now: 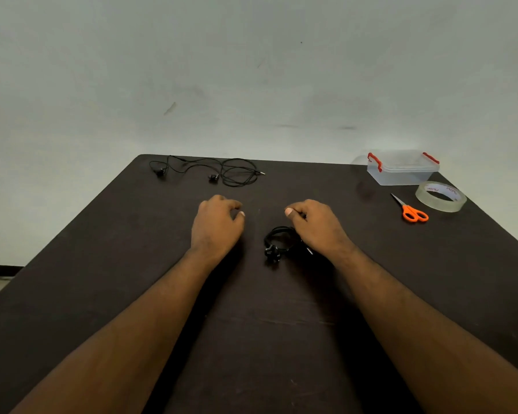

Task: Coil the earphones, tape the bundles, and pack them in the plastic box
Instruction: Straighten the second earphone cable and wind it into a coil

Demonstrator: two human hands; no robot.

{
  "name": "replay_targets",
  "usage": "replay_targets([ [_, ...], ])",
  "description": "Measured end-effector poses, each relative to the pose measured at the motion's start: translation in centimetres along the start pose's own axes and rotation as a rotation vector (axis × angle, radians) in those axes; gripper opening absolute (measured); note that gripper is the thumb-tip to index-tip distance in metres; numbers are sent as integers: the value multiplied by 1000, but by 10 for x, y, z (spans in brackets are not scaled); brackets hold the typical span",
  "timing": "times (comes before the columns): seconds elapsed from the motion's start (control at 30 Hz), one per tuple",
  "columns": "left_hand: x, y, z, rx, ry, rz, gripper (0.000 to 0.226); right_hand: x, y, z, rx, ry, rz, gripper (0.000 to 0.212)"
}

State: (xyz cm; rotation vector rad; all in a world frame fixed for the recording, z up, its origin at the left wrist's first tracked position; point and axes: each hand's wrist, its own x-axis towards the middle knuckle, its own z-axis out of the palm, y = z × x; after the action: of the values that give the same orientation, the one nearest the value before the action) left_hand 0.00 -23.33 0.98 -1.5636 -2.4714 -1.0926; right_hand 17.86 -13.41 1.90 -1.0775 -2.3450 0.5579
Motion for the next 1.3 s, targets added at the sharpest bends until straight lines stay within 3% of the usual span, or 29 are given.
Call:
replay_targets([
  [0.13,29,-28,-14,65,18,-27,30,44,-20,7,-9,-37,-75,20],
  [0.63,115,-63,33,4,-17,-34,29,199,5,78,-183,-81,0,21],
  [0.83,122,-68,40,19,4,-21,32,214,16,91,-189,41,41,11],
  [0.97,120,-68,40,-47,80,16,36,207,10,79,-117,44,-80,10],
  [1.1,114,-56,34,-101,214,79,44,176,-17,55,-167,-11,-358,14],
  [1.3,95,-23,10,-182,108,102,23,125,-52,-2,-417,32,-598,16],
])
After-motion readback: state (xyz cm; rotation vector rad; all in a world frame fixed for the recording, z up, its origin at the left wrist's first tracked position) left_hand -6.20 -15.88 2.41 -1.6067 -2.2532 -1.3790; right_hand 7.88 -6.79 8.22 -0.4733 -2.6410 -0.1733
